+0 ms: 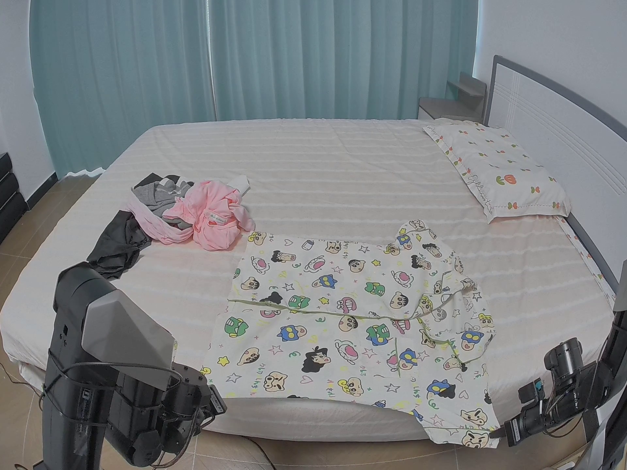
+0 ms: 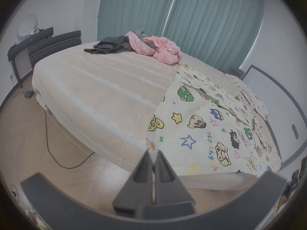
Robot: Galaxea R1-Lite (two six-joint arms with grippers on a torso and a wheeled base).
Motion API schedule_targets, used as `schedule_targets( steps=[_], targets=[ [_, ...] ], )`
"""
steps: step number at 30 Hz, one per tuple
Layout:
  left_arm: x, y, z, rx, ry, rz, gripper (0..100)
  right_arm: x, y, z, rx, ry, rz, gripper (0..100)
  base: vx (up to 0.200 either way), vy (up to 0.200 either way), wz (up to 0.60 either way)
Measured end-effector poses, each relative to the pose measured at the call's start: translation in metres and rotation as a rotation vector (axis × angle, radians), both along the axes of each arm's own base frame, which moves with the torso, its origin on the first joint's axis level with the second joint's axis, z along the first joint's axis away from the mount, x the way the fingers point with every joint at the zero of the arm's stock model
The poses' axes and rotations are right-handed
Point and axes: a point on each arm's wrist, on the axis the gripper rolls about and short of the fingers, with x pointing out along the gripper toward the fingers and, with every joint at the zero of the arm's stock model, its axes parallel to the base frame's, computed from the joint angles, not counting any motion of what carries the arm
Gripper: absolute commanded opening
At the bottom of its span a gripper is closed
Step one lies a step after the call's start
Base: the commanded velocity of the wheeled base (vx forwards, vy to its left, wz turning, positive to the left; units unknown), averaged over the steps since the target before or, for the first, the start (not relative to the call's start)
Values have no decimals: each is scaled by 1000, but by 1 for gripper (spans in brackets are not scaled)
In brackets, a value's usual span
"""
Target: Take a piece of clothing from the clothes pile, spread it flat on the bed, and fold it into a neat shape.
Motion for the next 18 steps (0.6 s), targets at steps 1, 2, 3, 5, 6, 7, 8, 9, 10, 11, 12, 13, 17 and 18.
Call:
schedule_targets(
  steps=[1, 2, 3, 5, 6, 7, 8, 9, 10, 11, 12, 13, 17, 18],
  targets=[
    [0, 0, 0, 3, 1, -4, 0, 0, 0, 1, 1, -8, 1, 0, 0, 0, 0],
    [-1, 0, 1, 9, -1, -9, 0, 0, 0, 3, 4, -19, 2, 0, 0, 0, 0],
    [0, 0, 2, 11, -3, -13, 0, 1, 0, 4, 6, -31, 2, 0, 0, 0, 0],
    [1, -1, 5, 14, -16, -21, 0, 1, 0, 8, 15, -57, 1, 0, 0, 0, 0],
    [2, -1, 6, 13, -24, -24, 0, 2, 0, 9, 18, -68, 0, 0, 0, 0, 0],
    [4, -2, 9, 13, -37, -28, 0, 2, 0, 12, 23, -82, -7, 0, 0, 0, 0],
    [5, -2, 11, 14, -48, -33, 0, 2, 0, 14, 29, -92, -16, 0, 0, 0, 0],
    [7, -3, 13, 16, -59, -37, 0, 2, 0, 16, 36, -100, -31, 0, 0, 0, 0],
    [9, -3, 15, 17, -73, -42, 0, 2, 0, 19, 46, -109, -54, 0, 0, 0, 0],
    [12, -4, 17, 19, -87, -46, 0, 4, 1, 22, 58, -122, -79, 0, 0, 0, 0],
    [14, -5, 19, 20, -101, -50, 0, 6, 1, 26, 69, -141, -99, 0, 0, 0, 0],
    [16, -5, 22, 21, -116, -52, 0, 9, 1, 30, 78, -162, -112, 0, 0, 0, 0],
    [27, -7, 30, 22, -162, -55, 0, 20, 2, 42, 98, -235, -129, 0, 0, 0, 0],
    [29, -7, 30, 24, -160, -54, 0, 23, 3, 45, 100, -247, -130, 0, 0, 0, 0]
  ],
)
